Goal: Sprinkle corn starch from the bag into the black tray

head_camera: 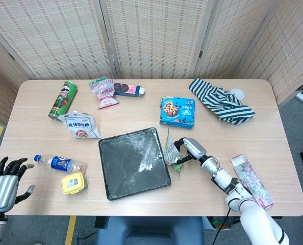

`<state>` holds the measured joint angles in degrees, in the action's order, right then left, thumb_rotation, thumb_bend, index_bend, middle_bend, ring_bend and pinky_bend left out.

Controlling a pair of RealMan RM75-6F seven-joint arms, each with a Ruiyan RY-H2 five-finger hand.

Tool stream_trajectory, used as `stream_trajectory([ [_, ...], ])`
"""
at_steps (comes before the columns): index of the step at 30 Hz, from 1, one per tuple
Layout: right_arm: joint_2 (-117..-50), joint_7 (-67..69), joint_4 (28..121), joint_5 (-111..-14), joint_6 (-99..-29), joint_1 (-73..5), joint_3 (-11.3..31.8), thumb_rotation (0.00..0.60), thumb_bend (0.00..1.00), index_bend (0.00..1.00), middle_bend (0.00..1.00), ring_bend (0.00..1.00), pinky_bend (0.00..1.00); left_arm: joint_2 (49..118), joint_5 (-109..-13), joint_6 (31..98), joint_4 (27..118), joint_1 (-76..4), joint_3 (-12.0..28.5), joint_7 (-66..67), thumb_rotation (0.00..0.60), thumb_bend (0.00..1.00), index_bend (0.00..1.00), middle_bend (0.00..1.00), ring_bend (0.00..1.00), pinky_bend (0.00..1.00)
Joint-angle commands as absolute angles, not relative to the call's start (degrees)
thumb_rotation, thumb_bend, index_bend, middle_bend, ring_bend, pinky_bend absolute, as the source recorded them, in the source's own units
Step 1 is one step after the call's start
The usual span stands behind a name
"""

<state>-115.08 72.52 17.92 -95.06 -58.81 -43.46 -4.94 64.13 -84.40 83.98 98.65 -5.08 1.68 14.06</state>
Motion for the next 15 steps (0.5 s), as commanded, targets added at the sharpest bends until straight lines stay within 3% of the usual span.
stream_trajectory([
  [1,-114.93,71.96,17.92,-95.05,-59.6,-43.15,-4.93,0.6,0.31,0.78,0.52,0.47,0.25,64.07,-84.46,84.14,98.77,-5.04,1.7,14.11,0.6,0.33,0.32,0.22,0.2,0.07],
  [15,-113.17,64.92,19.15,-95.83,-63.4,-41.71,-5.59,0.6,0.31,0.67,0.49,0.43,0.21,64.24,-84.95,83.85,98.93,-5.48,1.66,14.23,0.6,0.33,0.32,0.22,0.2,0.07],
])
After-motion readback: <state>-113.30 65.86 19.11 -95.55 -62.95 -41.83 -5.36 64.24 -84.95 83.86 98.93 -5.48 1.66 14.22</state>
